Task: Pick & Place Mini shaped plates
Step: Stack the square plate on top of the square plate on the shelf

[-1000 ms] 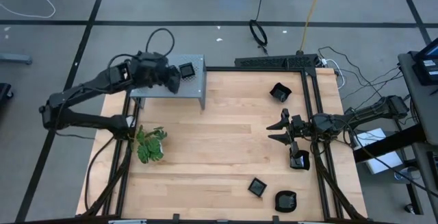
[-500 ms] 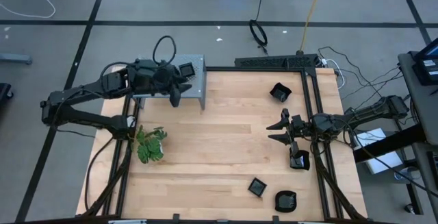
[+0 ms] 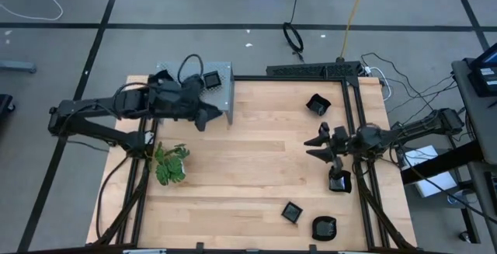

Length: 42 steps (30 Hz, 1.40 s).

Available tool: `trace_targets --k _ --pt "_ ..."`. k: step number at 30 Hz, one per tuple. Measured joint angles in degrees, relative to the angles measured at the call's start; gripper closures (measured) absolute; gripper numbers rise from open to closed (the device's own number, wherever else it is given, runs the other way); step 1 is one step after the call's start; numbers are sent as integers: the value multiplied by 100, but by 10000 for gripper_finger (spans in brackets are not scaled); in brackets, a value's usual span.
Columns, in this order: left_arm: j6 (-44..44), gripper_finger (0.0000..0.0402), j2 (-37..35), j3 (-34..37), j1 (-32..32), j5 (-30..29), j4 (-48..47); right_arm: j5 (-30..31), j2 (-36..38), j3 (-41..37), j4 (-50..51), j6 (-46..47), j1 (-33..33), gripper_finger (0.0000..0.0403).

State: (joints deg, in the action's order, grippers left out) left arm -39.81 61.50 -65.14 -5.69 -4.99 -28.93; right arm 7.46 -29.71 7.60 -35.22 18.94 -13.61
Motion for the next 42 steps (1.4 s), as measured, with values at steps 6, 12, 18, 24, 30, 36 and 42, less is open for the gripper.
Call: trace_targets --k 6,12,18,24,30,36,42 --pt "-279 243 194 -11 717 -230 439 -1 0 2 -1094 881 0 261" --pt "-179 243 402 9 1420 -711 1126 -2 9 2 -1604 1049 0 261" --pt "832 243 636 16 1995 -975 2439 -3 0 2 -1596 1668 0 261" --pt "1723 243 816 6 2354 -1034 3247 7 -9 2 -1593 2067 0 261" --pt "1828 243 992 8 2530 -1037 3317 340 -34 2 -1641 2412 0 261" --pt "1720 243 1132 5 2614 -1075 3324 570 -228 2 -1372 2461 59 261" --pt "1772 243 1162 2 2614 -1151 3294 628 -678 171 -73 2544 120 261"
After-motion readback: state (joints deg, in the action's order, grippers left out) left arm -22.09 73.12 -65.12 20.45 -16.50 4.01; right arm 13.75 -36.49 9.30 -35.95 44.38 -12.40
